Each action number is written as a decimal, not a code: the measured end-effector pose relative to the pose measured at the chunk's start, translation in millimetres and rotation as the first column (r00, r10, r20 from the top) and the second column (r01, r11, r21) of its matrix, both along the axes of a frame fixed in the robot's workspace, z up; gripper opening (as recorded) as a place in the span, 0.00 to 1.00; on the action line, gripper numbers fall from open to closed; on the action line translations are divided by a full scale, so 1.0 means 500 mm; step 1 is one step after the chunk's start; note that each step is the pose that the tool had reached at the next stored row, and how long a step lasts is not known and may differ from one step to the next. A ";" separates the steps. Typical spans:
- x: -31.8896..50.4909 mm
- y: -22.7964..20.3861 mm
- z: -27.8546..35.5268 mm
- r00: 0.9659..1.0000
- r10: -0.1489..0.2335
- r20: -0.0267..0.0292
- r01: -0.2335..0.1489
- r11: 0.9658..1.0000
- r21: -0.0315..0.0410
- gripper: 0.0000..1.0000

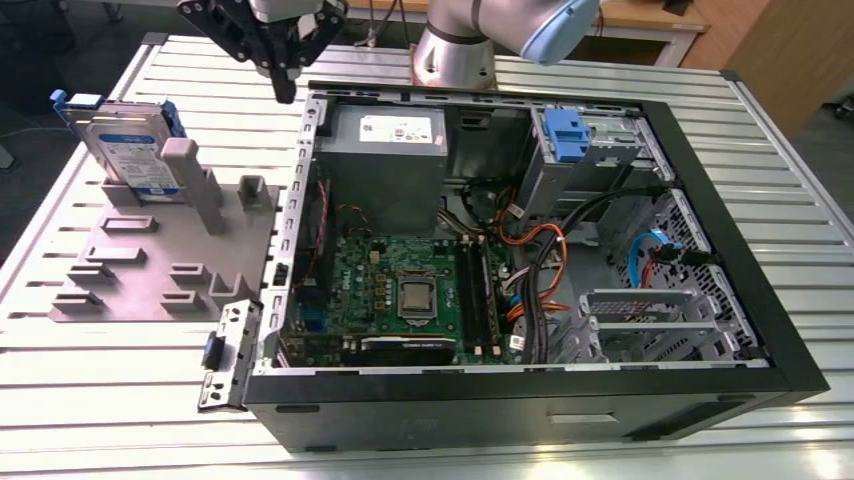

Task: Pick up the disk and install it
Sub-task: 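Reach for the disk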

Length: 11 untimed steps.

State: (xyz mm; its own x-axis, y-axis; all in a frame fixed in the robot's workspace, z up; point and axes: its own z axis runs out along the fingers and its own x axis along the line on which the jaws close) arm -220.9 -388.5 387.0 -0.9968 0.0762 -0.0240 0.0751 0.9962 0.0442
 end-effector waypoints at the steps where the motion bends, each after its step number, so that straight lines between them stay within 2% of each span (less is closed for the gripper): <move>1: -0.005 0.0014 -0.001 1.000 0.000 0.000 0.000 1.000 0.000 0.11; 11: -0.064 0.0132 -0.009 1.000 0.000 0.000 0.000 1.000 0.000 0.11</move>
State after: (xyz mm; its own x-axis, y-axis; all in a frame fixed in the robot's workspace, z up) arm -252.9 -381.9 382.4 -0.9968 0.0763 -0.0240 0.0752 0.9962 0.0443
